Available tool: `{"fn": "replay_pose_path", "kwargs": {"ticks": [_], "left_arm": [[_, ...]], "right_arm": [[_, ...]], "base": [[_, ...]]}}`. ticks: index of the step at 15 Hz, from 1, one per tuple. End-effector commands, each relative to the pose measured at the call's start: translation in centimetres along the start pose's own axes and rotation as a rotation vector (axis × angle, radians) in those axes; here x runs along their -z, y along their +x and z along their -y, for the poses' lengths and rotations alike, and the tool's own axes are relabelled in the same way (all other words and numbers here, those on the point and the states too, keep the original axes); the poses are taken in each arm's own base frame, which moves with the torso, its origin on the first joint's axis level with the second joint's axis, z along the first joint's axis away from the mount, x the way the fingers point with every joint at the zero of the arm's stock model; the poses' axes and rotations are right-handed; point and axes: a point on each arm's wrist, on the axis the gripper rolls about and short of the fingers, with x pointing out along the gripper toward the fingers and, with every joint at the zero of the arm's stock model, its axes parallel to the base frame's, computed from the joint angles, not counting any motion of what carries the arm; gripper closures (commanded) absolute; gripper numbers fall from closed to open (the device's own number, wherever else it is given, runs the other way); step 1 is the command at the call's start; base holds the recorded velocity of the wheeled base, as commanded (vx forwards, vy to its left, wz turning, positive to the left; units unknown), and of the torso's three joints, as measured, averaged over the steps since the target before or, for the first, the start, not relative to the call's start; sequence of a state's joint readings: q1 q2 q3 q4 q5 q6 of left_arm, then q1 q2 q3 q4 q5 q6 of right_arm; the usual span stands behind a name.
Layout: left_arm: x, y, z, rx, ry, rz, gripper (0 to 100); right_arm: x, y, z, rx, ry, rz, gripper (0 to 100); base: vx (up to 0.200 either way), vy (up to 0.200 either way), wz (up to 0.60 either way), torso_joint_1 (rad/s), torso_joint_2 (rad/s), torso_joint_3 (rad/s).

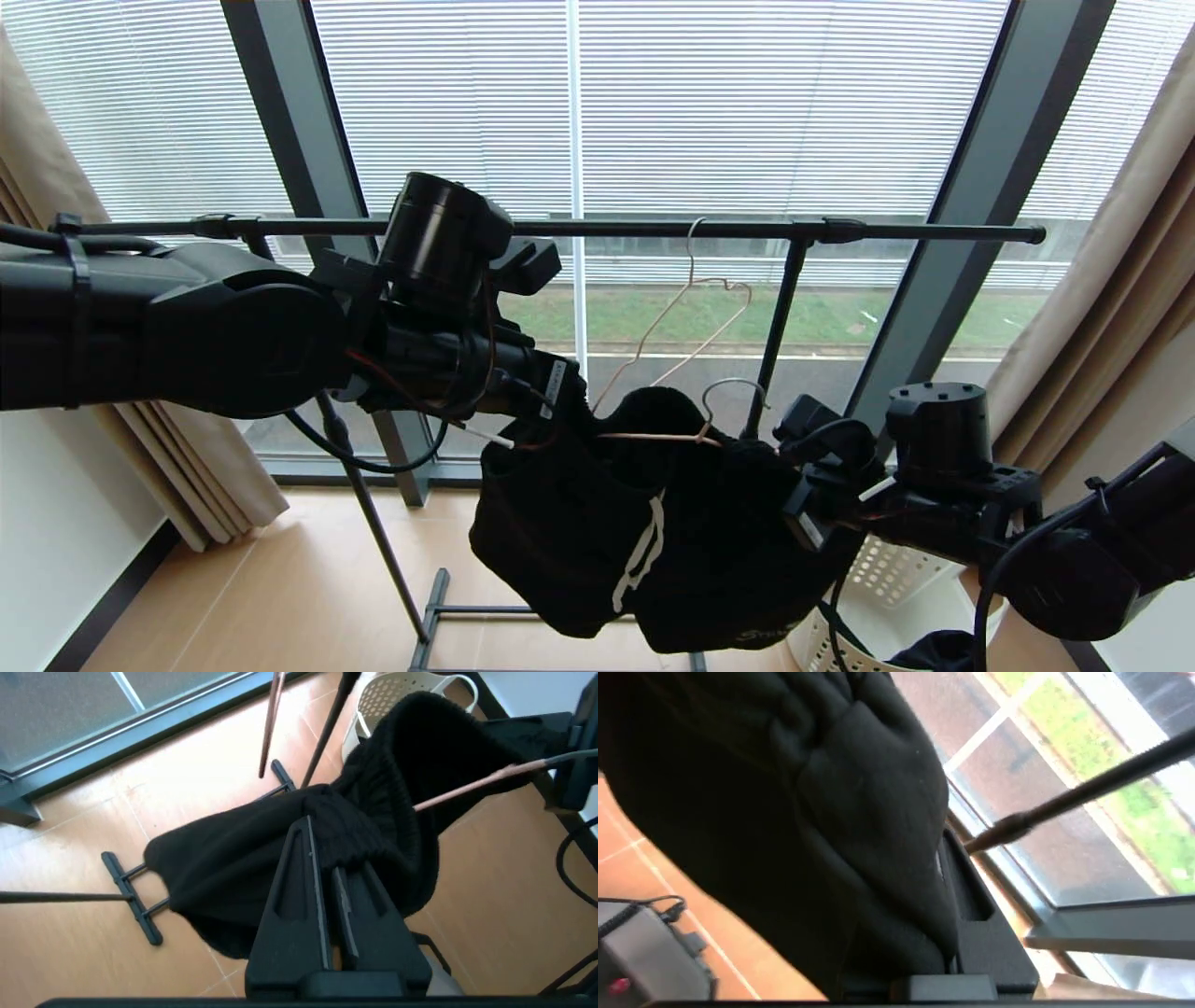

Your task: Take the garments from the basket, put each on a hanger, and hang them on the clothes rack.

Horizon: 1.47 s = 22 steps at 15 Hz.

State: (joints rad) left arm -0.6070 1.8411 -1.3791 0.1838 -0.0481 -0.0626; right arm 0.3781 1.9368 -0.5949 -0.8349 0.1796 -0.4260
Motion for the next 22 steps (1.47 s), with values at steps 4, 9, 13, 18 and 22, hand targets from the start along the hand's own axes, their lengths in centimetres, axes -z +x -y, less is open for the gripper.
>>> {"fn": "replay_pose_path", "kwargs": {"ticks": [4, 9, 13, 18, 22], "left_arm": [[0.1, 0.1, 1.3, 0.008, 0.019, -0.001, 100], [0.3, 0.6, 2.0, 0.024, 0.024, -0.012, 100], [0.2, 0.1, 3.8, 0.066, 0.038, 0.000, 100], [-0.8, 0.8, 4.2, -0.020, -0.035, 0.032, 100], [-1.1, 2.9, 3.9, -0.191, -0.051, 0.046, 100]], "right_arm": [[-0.2, 1.1, -0.7, -0.004, 0.092, 0.063, 100], [0.1, 1.8, -1.1, -0.010, 0.089, 0.068, 100], [0.5, 2.2, -1.4, -0.002, 0.088, 0.046, 100], [0.3, 2.4, -1.5, 0.011, 0.105, 0.046, 100], [0.1, 2.1, -2.0, 0.016, 0.102, 0.135, 100]], "base": [[0.000, 0.000, 0.00, 0.000, 0.00, 0.000], [0.000, 0.000, 0.00, 0.000, 0.00, 0.000], [0.000, 0.000, 0.00, 0.000, 0.00, 0.000], [0.000, 0.000, 0.00, 0.000, 0.00, 0.000], [0.000, 0.000, 0.00, 0.000, 0.00, 0.000]]}}
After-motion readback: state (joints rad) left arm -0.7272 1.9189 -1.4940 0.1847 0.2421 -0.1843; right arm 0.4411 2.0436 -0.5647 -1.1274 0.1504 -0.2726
